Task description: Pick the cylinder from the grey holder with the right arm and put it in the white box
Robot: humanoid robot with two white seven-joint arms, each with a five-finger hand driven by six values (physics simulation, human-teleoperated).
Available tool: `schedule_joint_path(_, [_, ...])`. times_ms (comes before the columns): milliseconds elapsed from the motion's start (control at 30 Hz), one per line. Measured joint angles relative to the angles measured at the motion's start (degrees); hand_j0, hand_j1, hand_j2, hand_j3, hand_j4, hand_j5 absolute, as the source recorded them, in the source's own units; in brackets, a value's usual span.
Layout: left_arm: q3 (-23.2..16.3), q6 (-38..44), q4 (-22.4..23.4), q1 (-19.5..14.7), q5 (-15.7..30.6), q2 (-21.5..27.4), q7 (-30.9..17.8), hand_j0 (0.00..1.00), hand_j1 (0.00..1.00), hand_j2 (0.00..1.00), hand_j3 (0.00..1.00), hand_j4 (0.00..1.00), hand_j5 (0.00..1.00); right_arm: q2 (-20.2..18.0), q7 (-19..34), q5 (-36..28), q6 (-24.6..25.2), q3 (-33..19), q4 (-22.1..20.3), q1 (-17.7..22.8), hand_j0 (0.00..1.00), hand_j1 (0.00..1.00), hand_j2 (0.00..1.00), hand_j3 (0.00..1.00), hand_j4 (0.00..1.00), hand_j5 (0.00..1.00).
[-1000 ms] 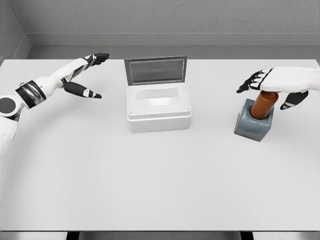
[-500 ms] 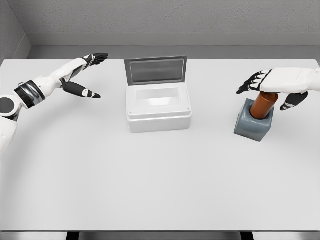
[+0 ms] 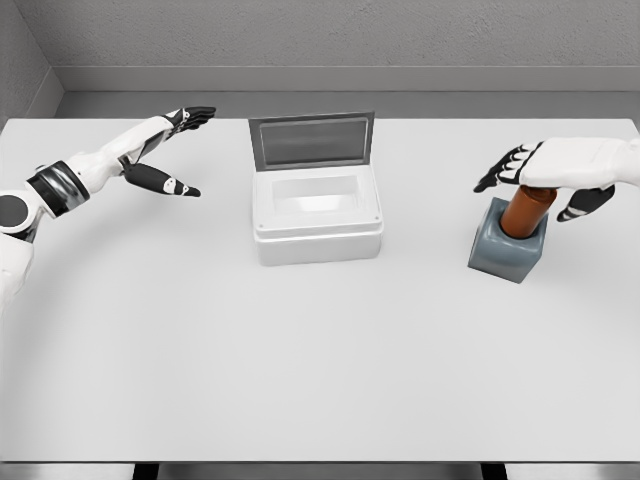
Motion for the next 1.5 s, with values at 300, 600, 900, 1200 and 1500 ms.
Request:
schedule_joint_path(300, [0.0,0.0,0.1,0.0,0.0,0.1,0.0,1.0,1.0,1.0,1.0,1.0,1.0,0.2,1.0,0.0,0.0,0.0,0.0,-0.1,0.69,0.69,0.69,0.69,0.69,0.69])
schedule_joint_path(600, [0.0,0.0,0.2,0.0,0.0,0.1,0.0,1.0,1.0,1.0,1.0,1.0,1.0,0.3,1.3,-0.6,0.3,-0.1,0.1,0.0,0.55,0.55,0.55,0.55,0.55,0.55])
schedule_joint_path(900, [0.0,0.0,0.2,0.0,0.0,0.1,0.0,1.0,1.0,1.0,1.0,1.0,1.0,0.3,1.4,0.0,0.1,-0.2,0.1,0.1,0.48,0.48,0.48,0.48,0.48,0.48])
schedule_joint_path(1200, [0.0,0.0,0.2,0.0,0.0,0.1,0.0,1.0,1.0,1.0,1.0,1.0,1.0,-0.3,1.6,0.2,0.0,-0.3,-0.2,0.0,0.42,0.42,0.42,0.42,0.42,0.42])
schedule_joint_path(1500, [0.0,0.0,0.2,0.1,0.0,0.1,0.0,1.0,1.0,1.0,1.0,1.0,1.0,-1.4,1.5,0.1,0.0,-1.6,-0.6,-0.8,0.42,0.42,0.42,0.42,0.42,0.42])
